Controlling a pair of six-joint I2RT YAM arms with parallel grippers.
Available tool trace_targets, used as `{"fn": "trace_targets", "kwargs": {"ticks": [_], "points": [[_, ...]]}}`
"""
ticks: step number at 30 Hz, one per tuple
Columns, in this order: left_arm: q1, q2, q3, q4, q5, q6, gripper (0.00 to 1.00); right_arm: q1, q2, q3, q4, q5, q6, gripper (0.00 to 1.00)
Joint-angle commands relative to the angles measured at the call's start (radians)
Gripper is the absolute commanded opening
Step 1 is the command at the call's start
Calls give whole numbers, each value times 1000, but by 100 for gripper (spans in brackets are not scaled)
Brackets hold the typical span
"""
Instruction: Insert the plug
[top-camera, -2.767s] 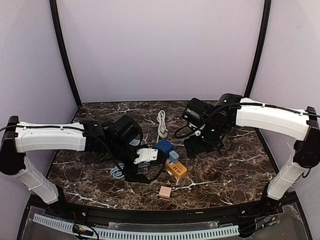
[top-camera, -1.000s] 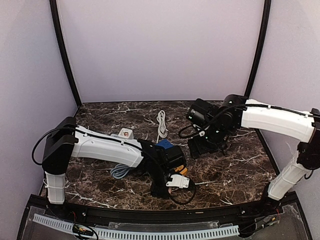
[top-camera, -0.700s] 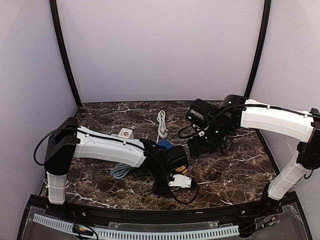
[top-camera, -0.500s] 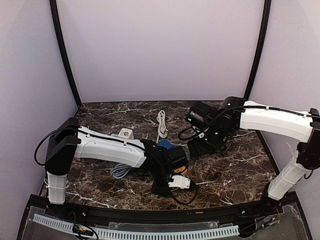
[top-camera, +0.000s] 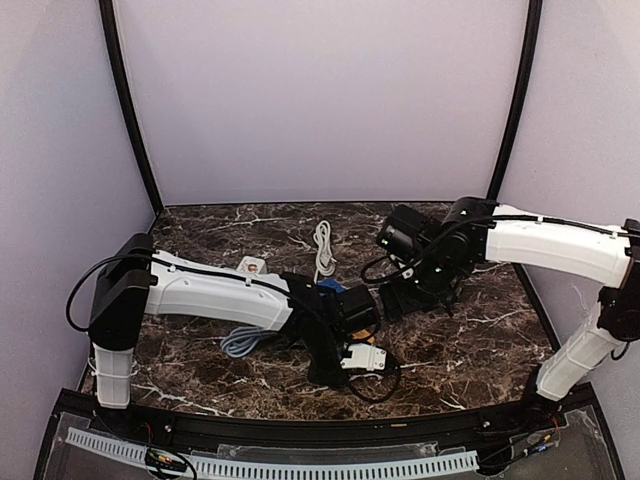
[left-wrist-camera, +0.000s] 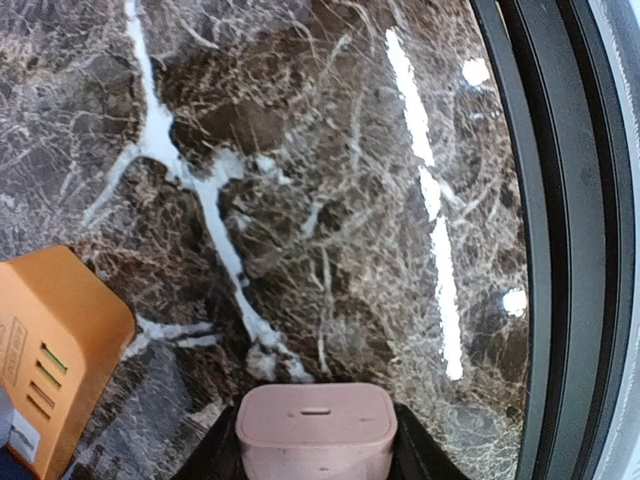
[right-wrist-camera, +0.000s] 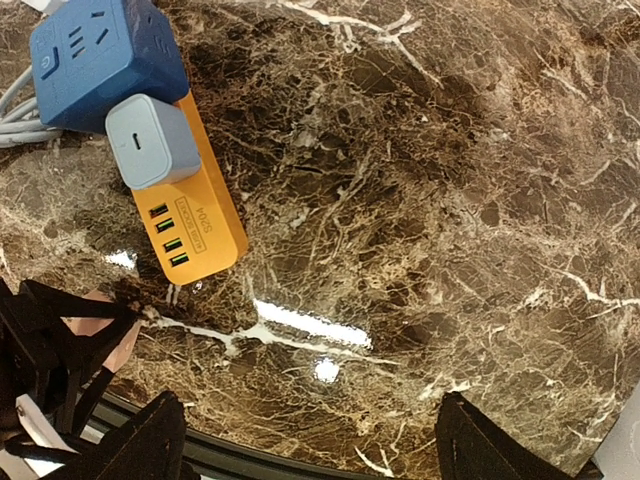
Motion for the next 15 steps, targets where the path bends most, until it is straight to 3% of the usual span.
{"fn": "trace_targets", "kwargs": {"ticks": [1,7,15], "points": [[-1,-118,-13,52,-20,-41,2,-39,-66,-14,12,10,10,86],[35,-224,-44,154,-19,-83,1,-133,-139,-20,41,-28,-14,86],[145,-443,-129,390,89,-178,1,-212,-252,-60,245,-251,-32,86]]}}
